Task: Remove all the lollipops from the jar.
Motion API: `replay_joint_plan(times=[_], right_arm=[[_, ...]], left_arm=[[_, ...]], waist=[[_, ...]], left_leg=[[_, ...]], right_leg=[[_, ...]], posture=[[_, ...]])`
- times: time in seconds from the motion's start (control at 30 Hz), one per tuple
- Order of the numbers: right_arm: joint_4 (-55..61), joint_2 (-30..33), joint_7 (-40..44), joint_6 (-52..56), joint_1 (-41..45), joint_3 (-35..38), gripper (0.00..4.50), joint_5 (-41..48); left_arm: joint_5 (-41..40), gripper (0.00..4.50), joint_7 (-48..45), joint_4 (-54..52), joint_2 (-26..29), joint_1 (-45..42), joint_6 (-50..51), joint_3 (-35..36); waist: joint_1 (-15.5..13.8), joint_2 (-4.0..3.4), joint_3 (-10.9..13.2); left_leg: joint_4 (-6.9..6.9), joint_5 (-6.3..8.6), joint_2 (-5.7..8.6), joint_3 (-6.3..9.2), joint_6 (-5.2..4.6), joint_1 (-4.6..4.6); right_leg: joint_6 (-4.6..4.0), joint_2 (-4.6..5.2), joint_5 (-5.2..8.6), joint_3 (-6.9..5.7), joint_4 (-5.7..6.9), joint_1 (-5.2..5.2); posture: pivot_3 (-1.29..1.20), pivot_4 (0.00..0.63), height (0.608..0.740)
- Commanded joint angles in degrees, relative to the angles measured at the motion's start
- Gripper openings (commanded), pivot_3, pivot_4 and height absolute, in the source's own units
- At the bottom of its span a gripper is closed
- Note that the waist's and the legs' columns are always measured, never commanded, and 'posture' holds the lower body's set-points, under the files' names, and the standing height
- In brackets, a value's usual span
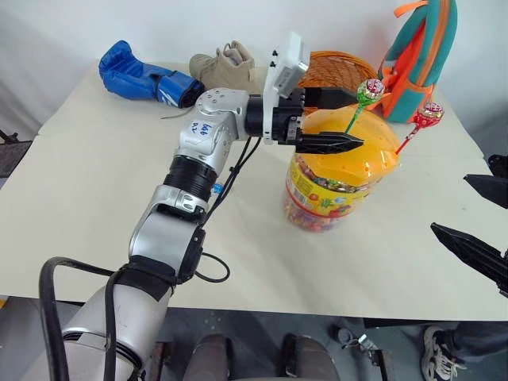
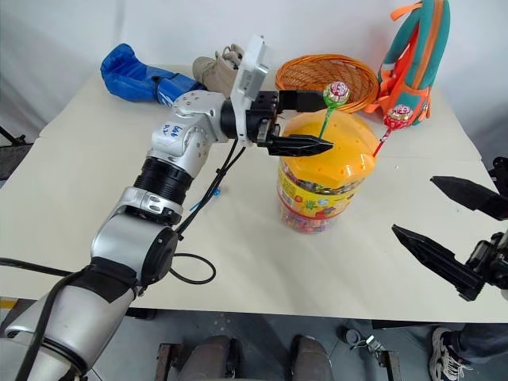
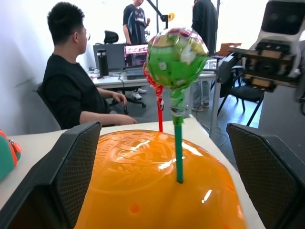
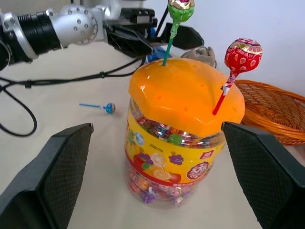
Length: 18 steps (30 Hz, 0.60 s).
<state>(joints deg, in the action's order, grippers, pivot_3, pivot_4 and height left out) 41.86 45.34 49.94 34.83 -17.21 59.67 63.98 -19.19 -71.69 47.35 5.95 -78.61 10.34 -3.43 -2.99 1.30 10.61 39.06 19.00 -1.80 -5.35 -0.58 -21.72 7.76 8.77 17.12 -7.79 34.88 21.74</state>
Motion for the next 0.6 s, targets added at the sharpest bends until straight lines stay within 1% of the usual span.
replay_joint_plan(times=[0.03,0.27,0.43,0.47,0.6], right_arm=[[1.5,-0.4,-2.4,-1.9,-0.3,0.7,4.50,1.8],[3.6,-3.3,-6.9,-3.9,-1.3,-1.7,4.50,3.7],[5.7,-7.2,-10.1,-7.6,-1.9,-5.5,4.50,0.9],[5.9,-7.7,-10.8,-8.3,-1.8,-6.3,4.50,0.2],[6.7,-9.8,-12.0,-11.0,-2.6,-9.2,4.50,-3.0]], left_arm=[[1.2,3.89,1.9,1.7,-1.3,-3.1,-1.0,0.6],[0.8,1.74,2.7,1.8,-2.4,-4.5,-0.1,2.2],[0.7,0.25,3.5,1.2,-2.5,-5.2,0.9,3.1],[0.6,0.01,3.5,0.8,-2.4,-5.3,1.4,3.3],[0.1,0.01,2.9,-1.1,-1.3,-5.8,3.8,3.9]], waist=[[0.0,0.00,0.0],[-0.1,0.00,0.0],[0.0,0.00,0.0],[0.0,0.00,0.0],[0.0,0.00,0.0]], left_leg=[[0.00,0.01,0.00,0.00,-0.01,0.00],[0.00,0.01,0.00,0.03,-0.01,-0.02],[0.02,0.02,0.00,0.02,-0.02,-0.03],[0.02,0.02,0.00,0.01,-0.02,-0.02],[0.02,0.02,0.00,0.02,-0.02,-0.04]], right_leg=[[0.00,0.00,0.00,0.00,0.00,0.00],[0.00,0.00,0.00,-0.02,0.00,0.00],[0.01,0.00,-0.01,-0.01,0.00,0.00],[0.01,0.00,-0.01,0.00,0.00,0.01],[0.01,0.00,0.00,-0.01,0.01,0.02]], posture=[[0.00,0.150,0.740],[0.00,0.150,0.740],[0.00,0.150,0.740],[0.00,0.150,0.740],[0.00,0.150,0.740]])
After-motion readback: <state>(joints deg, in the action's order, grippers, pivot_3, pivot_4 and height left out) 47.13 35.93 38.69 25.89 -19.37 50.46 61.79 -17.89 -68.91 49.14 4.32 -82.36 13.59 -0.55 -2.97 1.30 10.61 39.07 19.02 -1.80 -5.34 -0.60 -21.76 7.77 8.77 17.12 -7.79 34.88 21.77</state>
